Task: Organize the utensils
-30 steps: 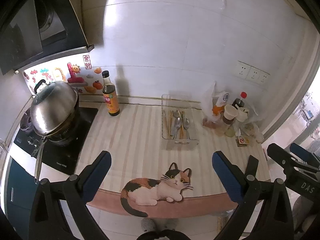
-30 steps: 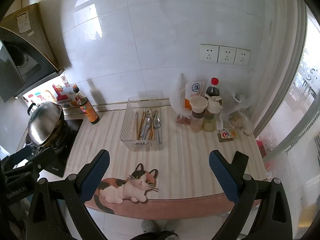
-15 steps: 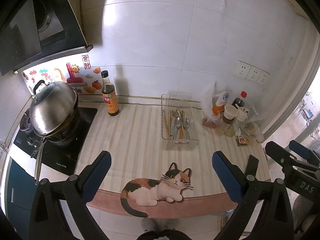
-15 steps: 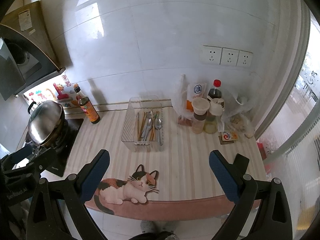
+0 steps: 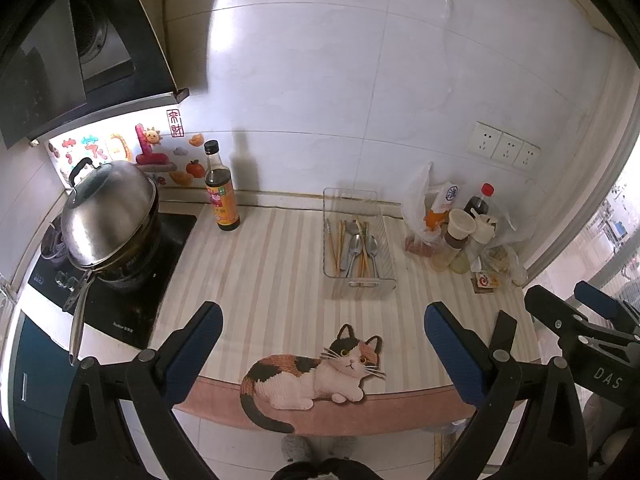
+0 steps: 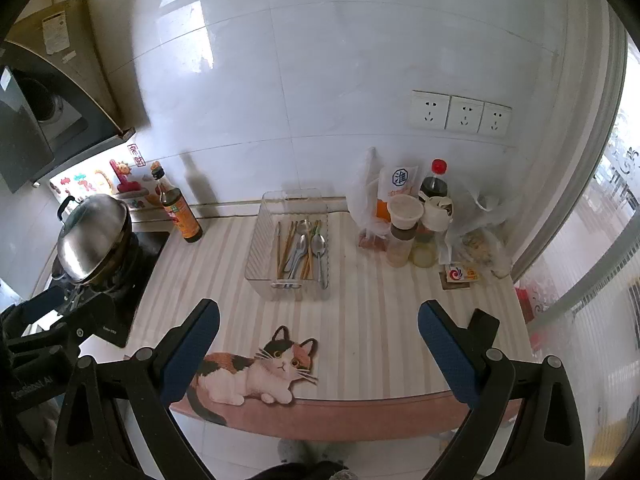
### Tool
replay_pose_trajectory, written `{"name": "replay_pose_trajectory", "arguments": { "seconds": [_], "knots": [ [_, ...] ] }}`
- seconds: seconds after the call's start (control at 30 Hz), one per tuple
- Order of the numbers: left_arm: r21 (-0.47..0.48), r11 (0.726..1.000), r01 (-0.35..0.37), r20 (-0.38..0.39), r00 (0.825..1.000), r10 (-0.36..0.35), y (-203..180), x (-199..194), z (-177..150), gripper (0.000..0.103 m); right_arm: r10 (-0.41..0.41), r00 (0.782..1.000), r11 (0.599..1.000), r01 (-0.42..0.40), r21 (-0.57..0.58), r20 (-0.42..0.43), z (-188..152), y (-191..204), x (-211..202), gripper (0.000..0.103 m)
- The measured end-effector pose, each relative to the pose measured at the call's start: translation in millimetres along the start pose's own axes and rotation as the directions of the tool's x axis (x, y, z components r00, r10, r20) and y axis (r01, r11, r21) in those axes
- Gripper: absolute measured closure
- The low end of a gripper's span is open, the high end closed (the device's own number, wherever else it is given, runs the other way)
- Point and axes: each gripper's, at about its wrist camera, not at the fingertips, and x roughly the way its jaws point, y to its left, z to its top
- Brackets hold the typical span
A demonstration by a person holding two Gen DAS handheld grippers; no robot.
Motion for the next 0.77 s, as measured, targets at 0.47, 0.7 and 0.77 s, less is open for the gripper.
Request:
{"name": "replay_pose_trajectory", "arguments": {
  "seconds": [0.47,0.7,0.77],
  "knots": [
    [-0.003,1.000,-0.003,0.005,1.000,0.003,-0.3,-3.3,-1.6,0.000,-0.002,1.000,1.000,0.002,-0.008,0.000,-0.1,2.9,0.2,0.002],
    [-0.015,1.000,-0.012,0.003,1.000,0.012,-3.1,-8.6,-2.9,0.000,-0.001,1.000,1.000,0.001,-0.010,0.001,0.2,2.5,0.1,0.002],
    [-0.013,1.000,-0.013,0.004,1.000,0.013,-2.9,-9.0,-2.9,0.000,0.003,1.000,1.000,-0.003,-0.016,0.000,1.5,2.4,1.2,0.002]
  ]
}}
